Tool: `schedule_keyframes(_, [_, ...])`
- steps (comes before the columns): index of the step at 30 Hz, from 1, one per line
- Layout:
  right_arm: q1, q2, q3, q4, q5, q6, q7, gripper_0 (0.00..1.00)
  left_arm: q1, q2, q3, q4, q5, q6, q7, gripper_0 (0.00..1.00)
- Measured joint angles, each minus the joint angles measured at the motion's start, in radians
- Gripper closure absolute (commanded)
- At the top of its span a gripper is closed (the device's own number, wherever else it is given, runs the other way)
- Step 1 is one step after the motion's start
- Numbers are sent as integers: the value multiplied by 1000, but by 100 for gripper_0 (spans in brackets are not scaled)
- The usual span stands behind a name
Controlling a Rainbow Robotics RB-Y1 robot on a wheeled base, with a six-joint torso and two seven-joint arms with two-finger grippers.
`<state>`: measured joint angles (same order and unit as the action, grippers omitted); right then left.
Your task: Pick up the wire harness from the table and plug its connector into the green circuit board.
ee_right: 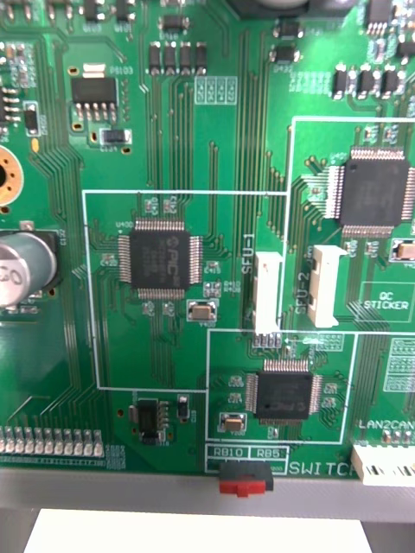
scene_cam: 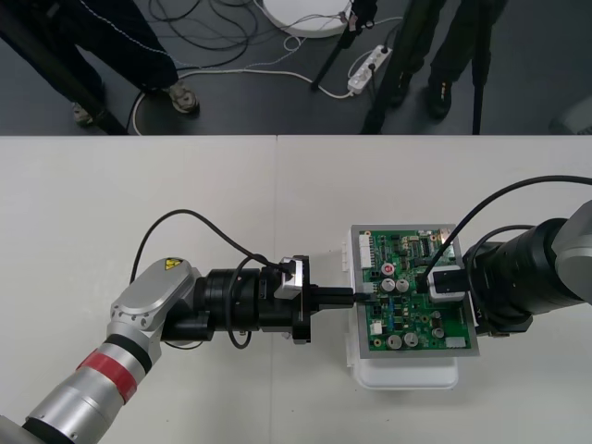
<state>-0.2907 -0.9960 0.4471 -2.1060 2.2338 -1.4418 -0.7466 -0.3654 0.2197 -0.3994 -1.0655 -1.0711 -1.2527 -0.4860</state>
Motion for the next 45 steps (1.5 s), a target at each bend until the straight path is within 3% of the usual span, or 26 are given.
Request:
schedule_keyframes(5, [0, 2, 0, 0, 0, 0, 0, 0, 0, 3, 0, 0, 5, 0, 0, 99])
schedule_keyframes(6, [0, 2, 0, 0, 0, 0, 0, 0, 0, 5, -1, 0, 7, 0, 0, 82])
schedule_keyframes(7, [0, 3, 0, 0, 0, 0, 0, 0, 0, 6, -3, 0, 9, 0, 0, 38])
schedule_keyframes(8, [0, 3, 0, 0, 0, 0, 0, 0, 0, 8, -5, 0, 13, 0, 0, 22])
schedule_keyframes(9, [0, 3, 0, 0, 0, 0, 0, 0, 0, 10, -7, 0, 19, 1, 0, 0])
schedule_keyframes(18, [0, 1, 0, 0, 12, 10, 0, 0, 0, 59, -8, 0, 83, 5, 0, 0])
schedule_keyframes(34, [79, -100, -12, 0, 5, 203, 1, 0, -1, 202, -10, 0, 150, 1, 0, 0])
schedule_keyframes(45, [162, -149, -129, 0, -156, 236, 13, 0, 5, 327, -9, 0, 153, -54, 0, 0])
